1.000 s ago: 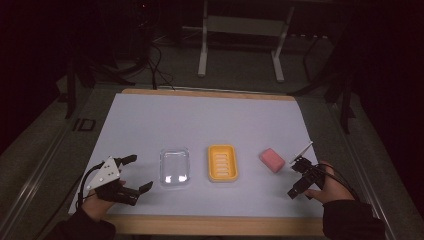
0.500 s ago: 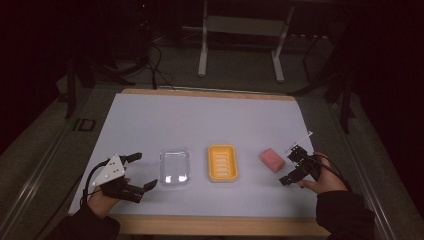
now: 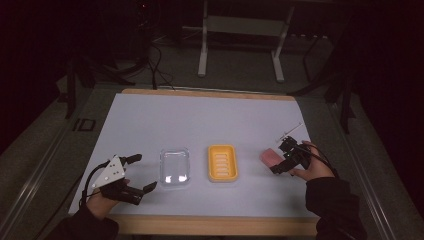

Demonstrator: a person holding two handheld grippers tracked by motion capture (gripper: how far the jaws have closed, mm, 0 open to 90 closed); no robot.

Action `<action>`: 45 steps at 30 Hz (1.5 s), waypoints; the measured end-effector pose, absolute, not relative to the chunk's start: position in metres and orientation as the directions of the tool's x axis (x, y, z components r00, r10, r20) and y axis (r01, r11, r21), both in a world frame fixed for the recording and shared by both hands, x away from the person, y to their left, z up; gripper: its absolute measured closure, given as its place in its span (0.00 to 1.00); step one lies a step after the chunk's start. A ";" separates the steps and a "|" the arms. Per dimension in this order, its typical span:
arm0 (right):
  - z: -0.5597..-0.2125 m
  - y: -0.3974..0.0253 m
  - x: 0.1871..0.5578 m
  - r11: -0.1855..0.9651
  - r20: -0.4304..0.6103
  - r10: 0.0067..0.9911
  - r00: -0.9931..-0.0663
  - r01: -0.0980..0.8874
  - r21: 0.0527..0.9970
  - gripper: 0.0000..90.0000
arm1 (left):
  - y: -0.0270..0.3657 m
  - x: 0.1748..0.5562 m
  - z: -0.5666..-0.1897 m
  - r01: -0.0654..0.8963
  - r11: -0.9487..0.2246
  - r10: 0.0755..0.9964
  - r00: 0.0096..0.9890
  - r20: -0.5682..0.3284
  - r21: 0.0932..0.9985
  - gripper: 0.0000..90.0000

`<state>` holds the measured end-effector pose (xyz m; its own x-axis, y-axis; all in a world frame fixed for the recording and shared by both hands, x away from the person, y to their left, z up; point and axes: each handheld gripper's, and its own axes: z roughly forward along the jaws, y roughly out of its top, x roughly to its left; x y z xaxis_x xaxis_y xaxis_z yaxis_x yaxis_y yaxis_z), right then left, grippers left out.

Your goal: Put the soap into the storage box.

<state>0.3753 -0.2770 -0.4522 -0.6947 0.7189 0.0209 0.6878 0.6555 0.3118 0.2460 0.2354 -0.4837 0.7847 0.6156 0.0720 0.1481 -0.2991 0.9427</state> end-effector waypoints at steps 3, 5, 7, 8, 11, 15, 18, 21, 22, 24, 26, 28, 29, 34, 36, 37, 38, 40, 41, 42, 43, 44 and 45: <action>-0.454 -0.276 0.380 0.657 0.024 0.713 -0.700 0.681 0.323 0.21 | 0.236 0.246 -0.484 0.148 -0.304 0.614 0.786 0.075 0.941 0.01; -0.458 -0.275 0.387 0.657 0.020 0.709 -0.705 0.669 0.347 0.22 | 0.236 0.245 -0.484 0.147 -0.305 0.612 0.787 0.075 0.941 0.01; -0.460 -0.275 0.388 0.662 0.013 0.702 -0.712 0.659 0.357 0.23 | 0.236 0.245 -0.484 0.147 -0.304 0.612 0.787 0.075 0.941 0.01; -0.461 -0.275 0.390 0.665 0.016 0.697 -0.717 0.654 0.361 0.23 | 0.236 0.245 -0.484 0.147 -0.304 0.612 0.787 0.074 0.941 0.01; -0.467 -0.275 0.396 0.668 0.022 0.692 -0.721 0.652 0.359 0.25 | 0.236 0.245 -0.484 0.147 -0.303 0.611 0.788 0.073 0.942 0.01; -0.475 -0.274 0.404 0.669 0.032 0.694 -0.719 0.660 0.343 0.25 | 0.236 0.245 -0.484 0.147 -0.306 0.608 0.790 0.074 0.940 0.01; -0.481 -0.274 0.408 0.671 0.036 0.697 -0.716 0.668 0.322 0.27 | 0.235 0.245 -0.485 0.146 -0.311 0.605 0.792 0.078 0.939 0.01; -0.485 -0.274 0.411 0.676 0.039 0.695 -0.718 0.670 0.306 0.28 | 0.235 0.245 -0.485 0.146 -0.314 0.604 0.793 0.078 0.938 0.01; -0.486 -0.274 0.412 0.676 0.037 0.697 -0.716 0.673 0.299 0.30 | 0.235 0.245 -0.485 0.147 -0.314 0.604 0.793 0.078 0.938 0.01; -0.488 -0.273 0.414 0.679 0.038 0.696 -0.717 0.675 0.288 0.32 | 0.235 0.245 -0.485 0.148 -0.317 0.604 0.793 0.079 0.937 0.01; -0.490 -0.272 0.416 0.682 0.040 0.699 -0.714 0.683 0.263 0.33 | 0.235 0.245 -0.485 0.147 -0.317 0.603 0.794 0.079 0.937 0.01; -0.491 -0.271 0.418 0.683 0.034 0.702 -0.712 0.686 0.252 0.35 | 0.235 0.244 -0.485 0.147 -0.318 0.603 0.794 0.080 0.937 0.01; -0.491 -0.271 0.418 0.683 0.034 0.702 -0.712 0.686 0.252 0.35 | 0.235 0.244 -0.485 0.147 -0.318 0.603 0.794 0.080 0.937 0.01; -0.495 -0.269 0.421 0.691 0.030 0.703 -0.711 0.692 0.209 0.39 | 0.235 0.244 -0.485 0.147 -0.319 0.603 0.794 0.081 0.936 0.01; -0.496 -0.269 0.422 0.685 0.038 0.709 -0.705 0.700 0.203 0.39 | 0.235 0.244 -0.485 0.147 -0.319 0.602 0.794 0.081 0.936 0.01; -0.496 -0.269 0.422 0.687 0.039 0.707 -0.706 0.699 0.201 0.39 | 0.235 0.244 -0.485 0.147 -0.319 0.602 0.794 0.081 0.936 0.01; -0.496 -0.269 0.423 0.689 0.039 0.705 -0.708 0.697 0.197 0.40 | 0.235 0.244 -0.485 0.147 -0.319 0.602 0.794 0.081 0.936 0.01; -0.496 -0.268 0.423 0.687 0.036 0.708 -0.705 0.700 0.194 0.40 | 0.235 0.244 -0.485 0.147 -0.319 0.603 0.794 0.081 0.936 0.01; -0.496 -0.268 0.423 0.685 0.035 0.712 -0.702 0.704 0.188 0.40 | 0.235 0.244 -0.485 0.148 -0.319 0.602 0.794 0.080 0.936 0.01; -0.496 -0.268 0.423 0.685 0.035 0.712 -0.702 0.704 0.188 0.40 | 0.235 0.244 -0.485 0.149 -0.320 0.603 0.794 0.079 0.936 0.01; -0.497 -0.267 0.423 0.683 0.031 0.716 -0.698 0.708 0.182 0.40 | 0.235 0.244 -0.485 0.149 -0.321 0.603 0.794 0.080 0.935 0.01; -0.497 -0.266 0.423 0.677 0.025 0.722 -0.691 0.714 0.178 0.40 | 0.235 0.244 -0.485 0.150 -0.321 0.602 0.794 0.079 0.935 0.01; -0.498 -0.264 0.422 0.657 0.017 0.744 -0.668 0.735 0.170 0.41 | 0.234 0.244 -0.485 0.150 -0.321 0.602 0.795 0.079 0.935 0.01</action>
